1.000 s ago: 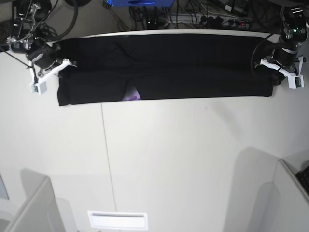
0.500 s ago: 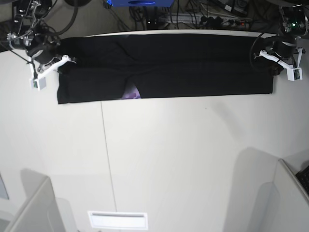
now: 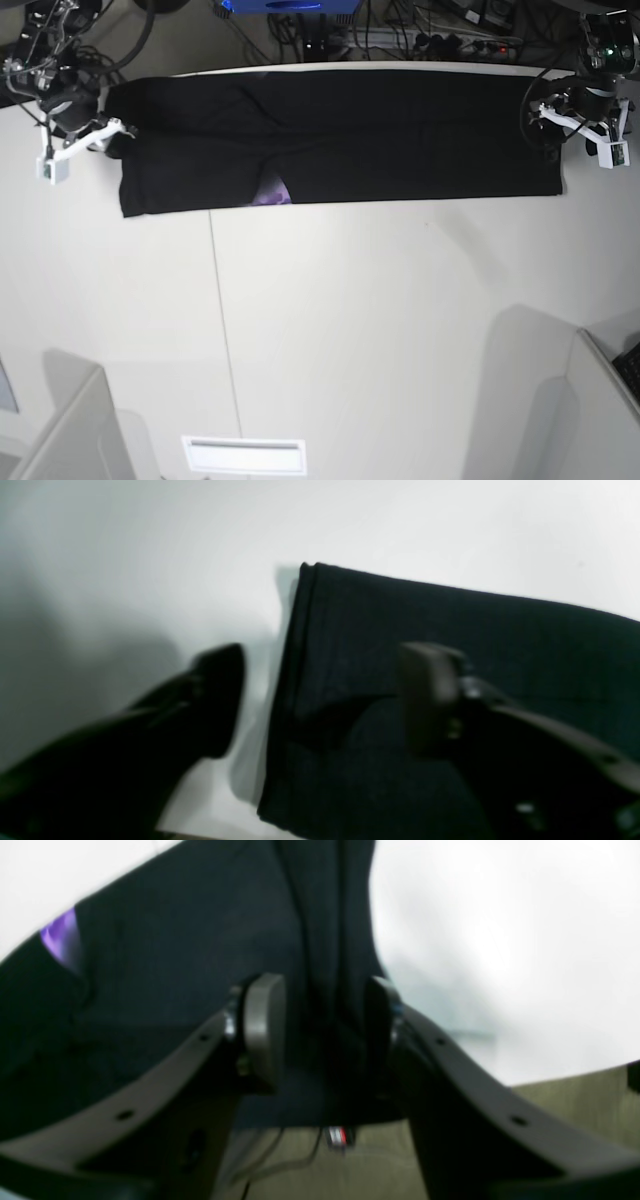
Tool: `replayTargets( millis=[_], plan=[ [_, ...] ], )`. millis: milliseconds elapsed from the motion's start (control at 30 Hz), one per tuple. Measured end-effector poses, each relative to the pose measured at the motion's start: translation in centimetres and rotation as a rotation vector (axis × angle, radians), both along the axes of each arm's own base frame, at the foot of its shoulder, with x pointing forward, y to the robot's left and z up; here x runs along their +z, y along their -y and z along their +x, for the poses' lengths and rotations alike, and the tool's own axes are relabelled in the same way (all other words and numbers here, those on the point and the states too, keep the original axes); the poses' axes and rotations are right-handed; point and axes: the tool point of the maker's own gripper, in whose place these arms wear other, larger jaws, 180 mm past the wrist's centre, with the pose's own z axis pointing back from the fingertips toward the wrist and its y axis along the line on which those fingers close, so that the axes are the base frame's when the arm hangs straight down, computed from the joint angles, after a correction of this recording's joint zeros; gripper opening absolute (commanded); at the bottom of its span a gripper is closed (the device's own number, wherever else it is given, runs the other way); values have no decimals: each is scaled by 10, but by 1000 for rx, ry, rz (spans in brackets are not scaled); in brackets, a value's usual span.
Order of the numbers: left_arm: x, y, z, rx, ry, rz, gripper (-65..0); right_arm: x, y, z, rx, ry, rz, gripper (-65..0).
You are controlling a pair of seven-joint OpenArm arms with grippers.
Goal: Fold the T-shirt properly
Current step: 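Open both grippers and release the folded edge, then grasp the folded strip's edge with both grippers and slide it across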
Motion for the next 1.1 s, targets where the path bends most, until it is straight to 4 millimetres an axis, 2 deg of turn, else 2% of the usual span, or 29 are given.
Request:
replayTargets(
  millis=[33, 100, 133, 200, 233, 333, 500, 600, 667, 833, 933, 1033, 1100],
  plan=[
    [0, 0, 0, 0, 1, -1, -193, 2, 0, 3, -2, 22, -5, -504],
    [2, 3, 5, 4, 19, -16, -295, 2, -9, 8, 31, 32, 1, -612],
    [4, 5, 10, 19, 44, -38, -382, 1, -17, 10, 53, 36, 10, -650],
    [5, 12, 19, 28, 81, -86, -607, -1, -34, 13, 96, 38, 35, -650],
    [6, 15, 22, 26, 88, -91, -650, -1, -39, 16, 108, 38, 42, -650],
    [-4, 8, 27, 58, 87, -89, -650, -4, -40, 30, 109, 61, 56, -650],
    [-50, -11, 10, 141, -36, -77, -650, -58, -38, 12, 60, -100, 131, -650],
    [-68, -18, 6, 171, -80, -77, -650, -70, -34, 21, 34, -108, 165, -650],
    [-73, -21, 12, 188, -75, -92, -650, -73, -27, 35, 21, -81, 145, -650],
    [-76, -26, 45, 206, -28, -118, -650, -78, -13, 74, 5, -50, 96, -650],
    [-77, -33, 63, 226, -18, -108, -650, -80, -12, 97, -14, -37, 121, -650],
    [-77, -36, 79, 243, -11, -113, -650, -78, -10, 113, -22, -27, 124, -650],
    [-77, -31, 84, 239, -42, -143, -650, -74, -9, 118, -17, -38, 111, -650]
  ],
)
